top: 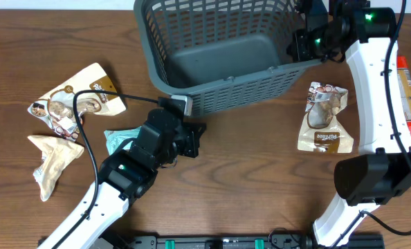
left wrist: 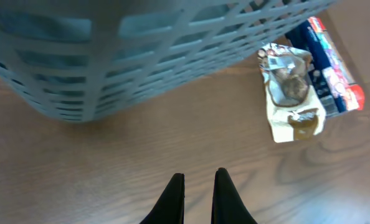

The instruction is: Pack container

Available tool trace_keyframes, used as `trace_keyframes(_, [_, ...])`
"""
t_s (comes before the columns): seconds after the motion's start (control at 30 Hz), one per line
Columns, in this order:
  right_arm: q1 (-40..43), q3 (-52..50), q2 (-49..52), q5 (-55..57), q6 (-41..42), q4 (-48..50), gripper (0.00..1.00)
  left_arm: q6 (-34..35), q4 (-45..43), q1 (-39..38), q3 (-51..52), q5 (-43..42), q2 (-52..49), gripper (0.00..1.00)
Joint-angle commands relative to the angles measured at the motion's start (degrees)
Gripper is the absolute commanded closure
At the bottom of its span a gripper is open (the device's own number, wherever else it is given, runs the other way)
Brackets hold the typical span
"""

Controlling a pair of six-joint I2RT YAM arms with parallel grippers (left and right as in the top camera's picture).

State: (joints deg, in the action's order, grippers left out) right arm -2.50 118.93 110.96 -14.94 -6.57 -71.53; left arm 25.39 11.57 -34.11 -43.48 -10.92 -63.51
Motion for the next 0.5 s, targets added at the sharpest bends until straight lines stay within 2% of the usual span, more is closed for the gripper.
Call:
trace_keyframes(0.0, [-0.2,-0.2,0.7,0.7,-0.8,-0.6,0.99,-2.4,-0.2,1.0,-1.4,3.1,-0.4,0.94])
trace_keyframes(0.47, [-0.9,-0.2,0.7,0.1,-0.8,-1.5,0.99,-4.4,-2.6,3.8,-1.4,3.1,-2.4,0.94])
